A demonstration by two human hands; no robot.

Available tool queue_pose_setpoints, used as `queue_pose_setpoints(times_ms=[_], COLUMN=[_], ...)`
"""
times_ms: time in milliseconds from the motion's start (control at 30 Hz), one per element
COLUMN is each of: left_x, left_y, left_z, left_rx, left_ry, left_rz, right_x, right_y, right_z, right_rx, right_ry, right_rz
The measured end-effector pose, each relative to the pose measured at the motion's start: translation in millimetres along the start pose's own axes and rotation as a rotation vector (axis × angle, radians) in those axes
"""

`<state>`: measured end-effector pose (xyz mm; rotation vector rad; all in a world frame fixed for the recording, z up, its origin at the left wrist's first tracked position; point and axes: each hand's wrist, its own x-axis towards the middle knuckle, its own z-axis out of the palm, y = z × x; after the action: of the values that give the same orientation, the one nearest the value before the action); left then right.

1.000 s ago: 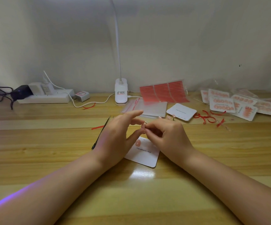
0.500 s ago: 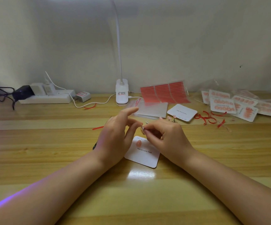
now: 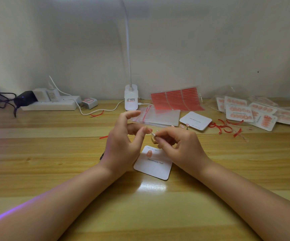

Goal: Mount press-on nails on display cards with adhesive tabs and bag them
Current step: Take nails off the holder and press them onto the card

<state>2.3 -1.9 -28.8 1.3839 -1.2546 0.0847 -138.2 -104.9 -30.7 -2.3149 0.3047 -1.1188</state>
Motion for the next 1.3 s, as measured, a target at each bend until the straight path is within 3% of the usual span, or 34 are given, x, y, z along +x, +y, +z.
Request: queue_pose_setpoints(times_ms=[267,467,600,767,1100,1300], left_x=[4.0,14.3,11.0,9.2,9.4,9.3], left_y=[6.9,-2.2,-2.5,-0.6,-1.2,-1.7], left_z=[1.4,-4.5,-2.8,-1.6,-1.1,-1.1], left_rx=[-0.450,-0.674,-0.533,-0.475,-0.427,-0.416], left_ry=[-0.054,0.091,0.028,0.000,-0.021,-0.032], left_rz=[-0.418,-0.694,-0.616,-0.562,-0.555,-0.552], right_x=[-0.5,0.7,2.1,7.4,11.6,11.7], right_y=[3.7,4.8,5.6,19.1,23.5,20.0], right_z=[-0.2,-1.1,-4.0,-9.2,-7.6,-7.6], right_rx=[0.138,0.291,0.310,0.097,-0.268,-0.398], right_ry=[-0.008,0.001,0.076,0.171,-0.031,-0.056], right_rz=[0.054,0.217,0.293,0.382,0.481,0.435])
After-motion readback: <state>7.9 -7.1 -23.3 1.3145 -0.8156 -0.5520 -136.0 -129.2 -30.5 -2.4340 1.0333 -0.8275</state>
